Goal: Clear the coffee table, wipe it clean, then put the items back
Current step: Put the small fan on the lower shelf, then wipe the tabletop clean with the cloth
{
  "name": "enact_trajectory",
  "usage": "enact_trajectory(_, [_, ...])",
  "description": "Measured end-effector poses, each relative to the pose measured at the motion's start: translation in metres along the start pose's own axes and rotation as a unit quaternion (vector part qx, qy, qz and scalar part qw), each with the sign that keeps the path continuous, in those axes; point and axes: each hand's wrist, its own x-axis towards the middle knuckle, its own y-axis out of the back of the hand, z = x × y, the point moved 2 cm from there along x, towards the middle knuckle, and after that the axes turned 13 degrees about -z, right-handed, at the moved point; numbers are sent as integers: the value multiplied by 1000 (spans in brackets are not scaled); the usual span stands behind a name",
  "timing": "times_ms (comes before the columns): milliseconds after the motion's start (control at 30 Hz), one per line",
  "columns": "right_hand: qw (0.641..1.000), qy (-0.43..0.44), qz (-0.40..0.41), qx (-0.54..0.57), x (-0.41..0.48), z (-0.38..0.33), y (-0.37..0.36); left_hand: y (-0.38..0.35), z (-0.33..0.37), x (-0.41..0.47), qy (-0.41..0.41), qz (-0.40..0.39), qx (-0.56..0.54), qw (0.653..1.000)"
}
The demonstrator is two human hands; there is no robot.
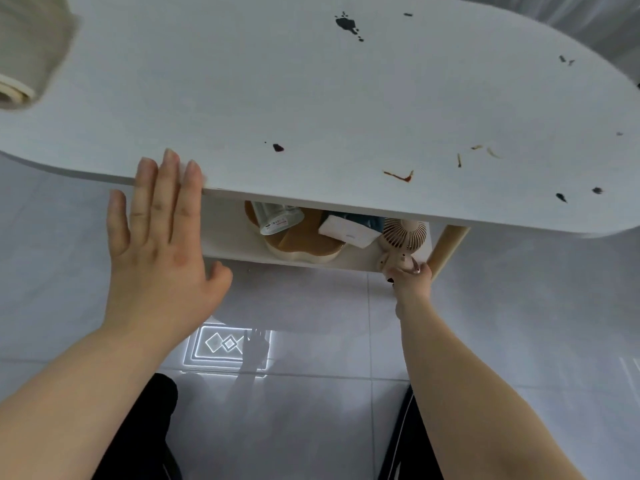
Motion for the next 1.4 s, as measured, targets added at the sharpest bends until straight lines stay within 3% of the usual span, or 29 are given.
enact_trajectory(67, [987, -15, 14, 162, -11, 5, 3, 1, 1, 1, -8, -2, -8, 1000])
enact_trajectory(167, [934, -76, -4, 349, -25, 13, 3, 1, 1, 1, -12, 3, -25, 1000])
enact_trajectory(300, [908, -69, -61, 410, -27, 8, 0, 1, 3, 2, -3, 16, -29, 999])
enact_trajectory(633, [952, -60, -145, 262, -6, -13, 8, 1, -1, 3, -19, 12, -21, 1000])
enact_trajectory(867, [984, -47, -155, 69, -52, -27, 19, 11, -2, 0, -27, -4, 8, 1000])
enact_trajectory(967, [975, -50, -208, -51, -98, -35, 15, 22, 0, -7, -21, -10, 7, 1000])
enact_trajectory(1067, [955, -28, -278, -101, -148, -51, 10, 38, -3, -14, -9, -18, -27, 999])
enact_trajectory(1233, [904, 55, -420, -62, -219, -96, -15, 73, -29, -16, 61, 31, -71, 995])
enact_trajectory(1400, [881, 159, -439, -79, -238, -167, -79, 88, -68, 1, 124, 72, -68, 987])
